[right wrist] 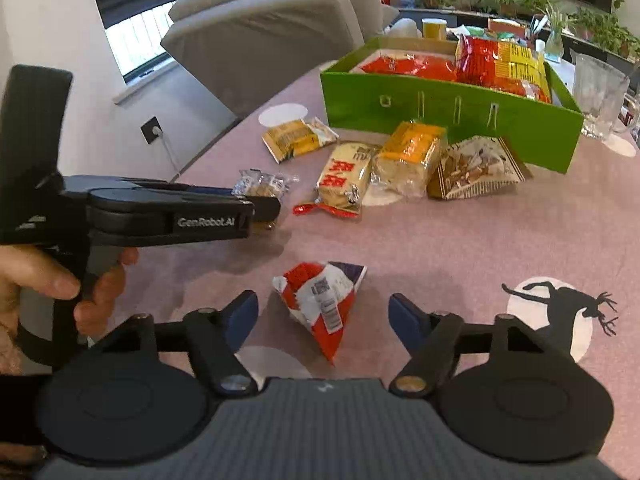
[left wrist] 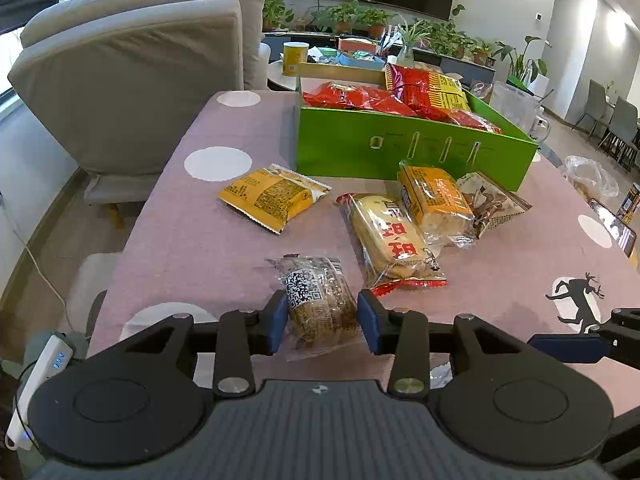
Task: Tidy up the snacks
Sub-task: 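Grasp the clear biscuit packet with the left gripper while the right gripper grasps the red-and-white packet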
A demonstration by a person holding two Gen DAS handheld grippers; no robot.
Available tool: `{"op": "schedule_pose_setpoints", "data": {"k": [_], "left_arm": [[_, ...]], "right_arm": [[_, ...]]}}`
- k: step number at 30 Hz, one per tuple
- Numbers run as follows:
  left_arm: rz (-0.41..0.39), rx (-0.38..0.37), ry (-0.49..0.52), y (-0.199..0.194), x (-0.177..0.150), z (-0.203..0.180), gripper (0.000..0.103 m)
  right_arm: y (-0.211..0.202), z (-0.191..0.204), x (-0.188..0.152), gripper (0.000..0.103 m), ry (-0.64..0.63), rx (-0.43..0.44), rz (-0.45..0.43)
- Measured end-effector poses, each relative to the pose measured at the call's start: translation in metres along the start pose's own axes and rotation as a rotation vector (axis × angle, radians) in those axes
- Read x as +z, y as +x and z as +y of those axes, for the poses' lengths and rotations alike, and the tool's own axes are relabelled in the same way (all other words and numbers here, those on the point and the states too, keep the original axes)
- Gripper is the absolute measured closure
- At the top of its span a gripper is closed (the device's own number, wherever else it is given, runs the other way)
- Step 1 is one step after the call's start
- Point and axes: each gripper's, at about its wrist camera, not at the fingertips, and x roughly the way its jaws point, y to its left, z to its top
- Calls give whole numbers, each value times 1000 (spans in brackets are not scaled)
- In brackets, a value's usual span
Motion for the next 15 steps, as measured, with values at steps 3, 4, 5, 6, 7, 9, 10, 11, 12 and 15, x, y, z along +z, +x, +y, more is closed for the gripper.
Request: {"op": "schedule_pose_setpoints", "data": {"k": [3, 4, 5, 6, 7, 9, 10, 11, 12, 15], "left_arm": [[5, 1, -2, 2, 0, 0, 60], [8, 7, -2, 3, 0, -1, 56], [14, 17, 0, 4, 0, -1, 51], [19, 25, 1, 6, 0, -2, 47], [21, 32, 3, 7, 0, -2, 47], [25, 27, 4, 10, -1, -1, 47], [26, 23, 3, 11, -1, -1, 48], [19, 24, 7, 11, -1, 0, 50], [15, 25, 13, 12, -1, 0, 56], [10, 26, 31, 11, -2, 0, 64]], "right_arm": [[3, 0, 1, 60, -2, -7, 6], [4, 0, 1, 60, -3, -9, 9], [5, 0, 2, 60, -4, -10, 13], [6, 1, 2, 60, -7, -10, 16], [7, 2, 3, 60, -10, -9, 17], [9, 3, 3, 60, -19, -9, 21], [11, 4, 4, 60, -22, -11, 22], [12, 4, 4, 60, -25, -13, 26], [14, 4, 4, 60, -24, -14, 31], [17, 4, 5, 61, -27, -24, 34]]}}
